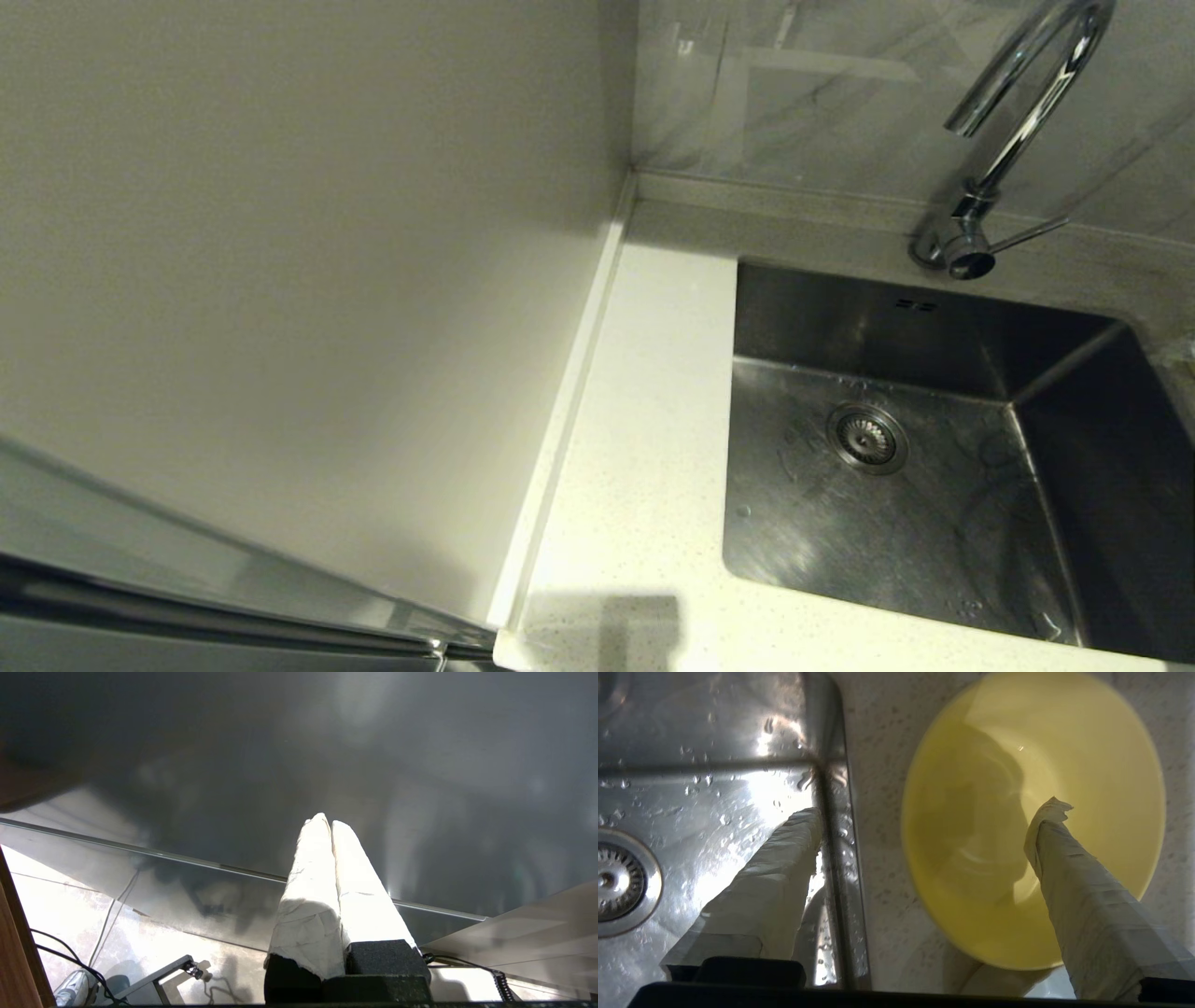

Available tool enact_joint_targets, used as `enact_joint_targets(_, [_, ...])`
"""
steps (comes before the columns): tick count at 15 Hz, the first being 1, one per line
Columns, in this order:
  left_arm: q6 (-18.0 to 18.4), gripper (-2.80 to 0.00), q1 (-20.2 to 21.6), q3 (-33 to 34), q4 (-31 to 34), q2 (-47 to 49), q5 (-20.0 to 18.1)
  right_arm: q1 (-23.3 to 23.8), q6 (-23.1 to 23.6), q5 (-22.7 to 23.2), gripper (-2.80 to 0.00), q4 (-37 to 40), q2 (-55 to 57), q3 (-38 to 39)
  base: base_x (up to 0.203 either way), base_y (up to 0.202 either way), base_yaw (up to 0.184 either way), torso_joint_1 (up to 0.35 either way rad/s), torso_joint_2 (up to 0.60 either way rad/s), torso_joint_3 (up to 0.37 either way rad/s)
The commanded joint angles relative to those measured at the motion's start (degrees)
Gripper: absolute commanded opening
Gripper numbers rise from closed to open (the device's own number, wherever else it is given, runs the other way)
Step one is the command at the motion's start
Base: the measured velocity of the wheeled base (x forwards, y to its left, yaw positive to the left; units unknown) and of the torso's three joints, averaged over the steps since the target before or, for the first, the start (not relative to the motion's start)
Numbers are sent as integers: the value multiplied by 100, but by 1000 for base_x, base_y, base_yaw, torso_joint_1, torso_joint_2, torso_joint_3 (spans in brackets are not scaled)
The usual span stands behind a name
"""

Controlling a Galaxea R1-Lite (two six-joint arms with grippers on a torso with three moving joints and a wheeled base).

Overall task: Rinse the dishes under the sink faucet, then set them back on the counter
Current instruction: Put a bowl into the sink

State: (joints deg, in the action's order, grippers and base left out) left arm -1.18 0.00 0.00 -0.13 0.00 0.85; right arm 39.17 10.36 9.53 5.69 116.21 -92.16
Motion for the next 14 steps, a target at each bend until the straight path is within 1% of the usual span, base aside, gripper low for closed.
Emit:
enact_joint_targets(1, [-5,-280,-8,0,-4,-18,3,3,2,-53,-280,3,51,-73,0,0,0,0,0,0])
enact_joint_targets(9, [-5,-280,0,0,-4,-18,3,-20,2,-74,-280,-2,-17,72,0,0,0,0,0,0])
enact_joint_targets(14, [-5,-280,-2,0,-4,-18,3,-215,-16,-43,-280,-58,-90,277,0,0,0,0,0,0])
